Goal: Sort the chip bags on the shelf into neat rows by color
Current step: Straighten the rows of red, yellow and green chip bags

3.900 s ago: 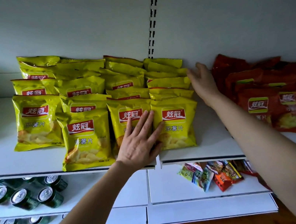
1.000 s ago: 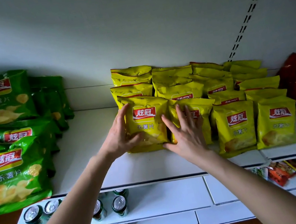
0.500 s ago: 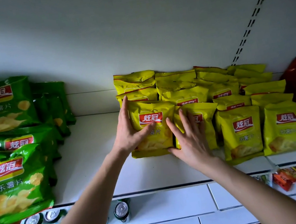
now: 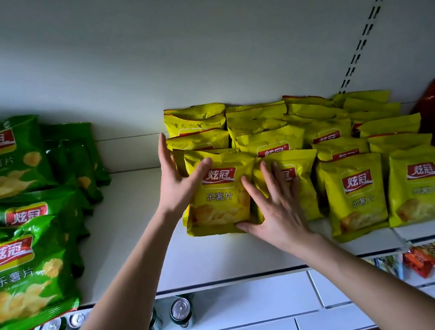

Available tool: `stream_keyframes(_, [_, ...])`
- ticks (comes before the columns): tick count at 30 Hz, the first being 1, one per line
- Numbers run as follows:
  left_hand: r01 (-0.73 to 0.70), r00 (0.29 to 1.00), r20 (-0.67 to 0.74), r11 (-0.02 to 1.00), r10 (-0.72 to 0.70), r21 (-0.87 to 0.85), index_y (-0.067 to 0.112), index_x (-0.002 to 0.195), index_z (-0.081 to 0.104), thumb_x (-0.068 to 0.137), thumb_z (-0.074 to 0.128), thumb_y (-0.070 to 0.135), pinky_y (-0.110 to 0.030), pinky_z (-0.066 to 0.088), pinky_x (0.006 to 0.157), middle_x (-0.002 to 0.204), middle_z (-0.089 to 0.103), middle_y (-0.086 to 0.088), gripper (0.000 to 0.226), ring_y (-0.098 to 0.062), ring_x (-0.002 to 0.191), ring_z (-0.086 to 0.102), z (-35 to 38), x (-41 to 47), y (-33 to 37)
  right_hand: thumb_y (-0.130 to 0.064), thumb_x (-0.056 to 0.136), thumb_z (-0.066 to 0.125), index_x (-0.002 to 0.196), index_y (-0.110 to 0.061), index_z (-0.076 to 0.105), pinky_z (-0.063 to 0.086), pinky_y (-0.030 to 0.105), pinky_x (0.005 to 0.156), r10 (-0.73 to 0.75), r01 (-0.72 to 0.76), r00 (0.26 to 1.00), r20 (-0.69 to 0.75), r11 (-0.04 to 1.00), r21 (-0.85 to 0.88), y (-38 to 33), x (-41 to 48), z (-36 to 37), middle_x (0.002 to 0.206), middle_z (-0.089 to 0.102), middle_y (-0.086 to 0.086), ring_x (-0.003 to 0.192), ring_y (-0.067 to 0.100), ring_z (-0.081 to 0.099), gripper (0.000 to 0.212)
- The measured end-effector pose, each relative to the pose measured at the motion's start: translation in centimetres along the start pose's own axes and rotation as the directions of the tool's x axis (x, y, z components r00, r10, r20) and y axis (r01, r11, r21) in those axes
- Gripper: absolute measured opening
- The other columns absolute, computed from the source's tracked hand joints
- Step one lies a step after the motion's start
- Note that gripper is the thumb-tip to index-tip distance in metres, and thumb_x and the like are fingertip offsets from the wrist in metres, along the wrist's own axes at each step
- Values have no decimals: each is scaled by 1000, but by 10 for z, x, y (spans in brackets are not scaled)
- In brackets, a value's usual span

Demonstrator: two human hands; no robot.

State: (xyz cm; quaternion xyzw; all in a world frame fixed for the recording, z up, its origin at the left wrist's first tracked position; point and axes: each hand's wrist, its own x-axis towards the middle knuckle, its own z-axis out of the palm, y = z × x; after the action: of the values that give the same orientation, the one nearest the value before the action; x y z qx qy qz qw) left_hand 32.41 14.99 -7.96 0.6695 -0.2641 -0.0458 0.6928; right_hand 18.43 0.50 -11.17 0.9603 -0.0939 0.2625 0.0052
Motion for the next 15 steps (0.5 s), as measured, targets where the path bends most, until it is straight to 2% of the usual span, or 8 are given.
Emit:
stream_keyframes(2, [-11, 999, 49, 1000, 10, 20, 26, 145, 8, 69, 74, 26, -39, 45, 102, 135, 42, 17, 101, 0, 121, 50, -1, 3, -3, -61, 46, 80, 135, -25, 35, 28, 72, 89, 1, -1, 1000, -6, 1000, -2, 1, 2, 1, 144, 24, 15, 129, 39, 21, 106])
stream_keyframes(4, [18, 997, 81, 1000, -19, 8, 27, 145, 11, 66, 74, 30, -43, 46, 101, 137, 44, 10, 100, -11, 125, 50, -2, 2, -5, -58, 44, 82, 135, -27, 35, 28, 72, 89, -8, 8, 1000, -15, 1000, 5, 3, 3, 1, 144, 23, 14, 130, 38, 20, 107])
stream_keyframes(6, [45, 995, 90, 998, -42, -36, 29, 145, 11, 66, 77, 34, -43, 45, 102, 141, 42, 5, 102, -14, 129, 47, -2, 1, -5, -57, 44, 83, 135, -27, 34, 27, 72, 89, -19, 19, 1000, -11, 1000, 2, 3, 2, 1, 144, 23, 14, 131, 37, 20, 108])
stream_keyframes(9, [42, 997, 60, 998, -39, -42, 29, 147, 6, 63, 80, 54, -33, 44, 103, 146, 35, 9, 114, -2, 130, 42, -1, -2, 0, -60, 45, 81, 135, -26, 34, 24, 72, 90, -15, 14, 1000, -15, 1000, -13, 3, 1, 2, 144, 23, 14, 131, 38, 20, 107])
stream_keyframes(12, [34, 999, 7, 999, -34, -18, 20, 150, 1, 68, 78, 43, -12, 39, 97, 142, 20, 29, 115, 23, 122, 33, 1, -8, 5, -61, 45, 80, 135, -26, 35, 17, 67, 92, -14, 14, 1000, -21, 1000, 5, 3, -1, 1, 145, 22, 15, 131, 38, 19, 106])
stream_keyframes(13, [29, 999, -22, 999, -29, 19, 21, 151, 1, 67, 75, 47, -10, 35, 98, 140, 14, 32, 115, 25, 121, 28, 0, -12, 7, -62, 46, 80, 135, -26, 35, 17, 67, 93, -23, 24, 999, -25, 1000, 20, 4, -2, 1, 145, 21, 16, 132, 38, 18, 106])
stream_keyframes(15, [18, 997, -80, 991, -8, 130, 27, 151, 2, 58, 69, 73, -23, 25, 108, 149, 10, 23, 123, 9, 133, 16, -5, -21, 10, -62, 50, 78, 136, -24, 34, 16, 67, 94, -49, 51, 998, -36, 996, 68, 7, -5, -2, 146, 20, 19, 133, 37, 16, 105])
